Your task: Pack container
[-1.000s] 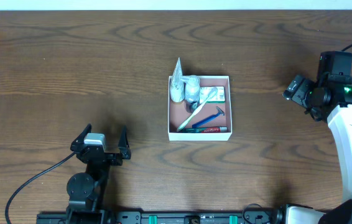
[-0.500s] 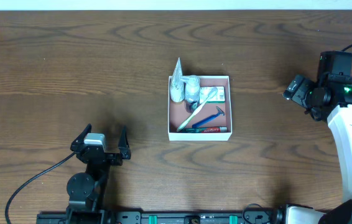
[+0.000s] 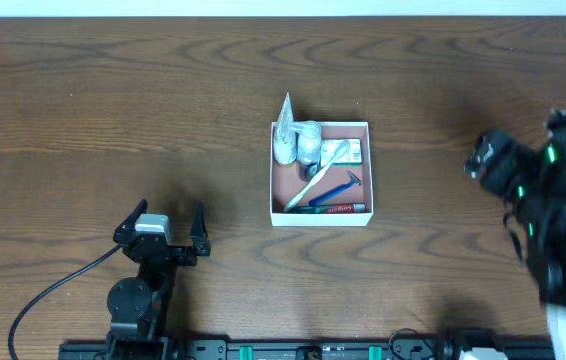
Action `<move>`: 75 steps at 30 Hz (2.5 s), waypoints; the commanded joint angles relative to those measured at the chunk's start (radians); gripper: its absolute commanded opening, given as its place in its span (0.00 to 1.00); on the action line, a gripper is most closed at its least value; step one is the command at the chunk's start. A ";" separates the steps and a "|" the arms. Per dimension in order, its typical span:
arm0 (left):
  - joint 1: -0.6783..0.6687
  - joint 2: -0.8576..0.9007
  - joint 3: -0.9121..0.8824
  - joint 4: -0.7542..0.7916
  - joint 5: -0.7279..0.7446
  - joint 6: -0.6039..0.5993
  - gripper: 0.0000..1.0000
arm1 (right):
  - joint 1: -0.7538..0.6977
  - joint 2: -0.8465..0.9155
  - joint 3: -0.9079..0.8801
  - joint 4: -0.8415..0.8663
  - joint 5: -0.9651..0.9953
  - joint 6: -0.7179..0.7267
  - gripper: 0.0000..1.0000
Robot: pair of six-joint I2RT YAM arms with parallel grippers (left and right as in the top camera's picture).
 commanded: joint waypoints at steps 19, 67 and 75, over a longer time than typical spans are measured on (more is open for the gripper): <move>0.008 -0.006 -0.011 -0.042 0.019 0.009 0.98 | 0.032 -0.573 -0.884 0.933 -0.197 -0.105 0.99; 0.008 -0.006 -0.011 -0.042 0.019 0.009 0.98 | 0.029 -0.876 -1.139 0.812 -0.174 -0.443 0.99; 0.008 -0.006 -0.011 -0.042 0.019 0.010 0.98 | 0.029 -0.876 -1.139 0.812 -0.174 -0.443 0.99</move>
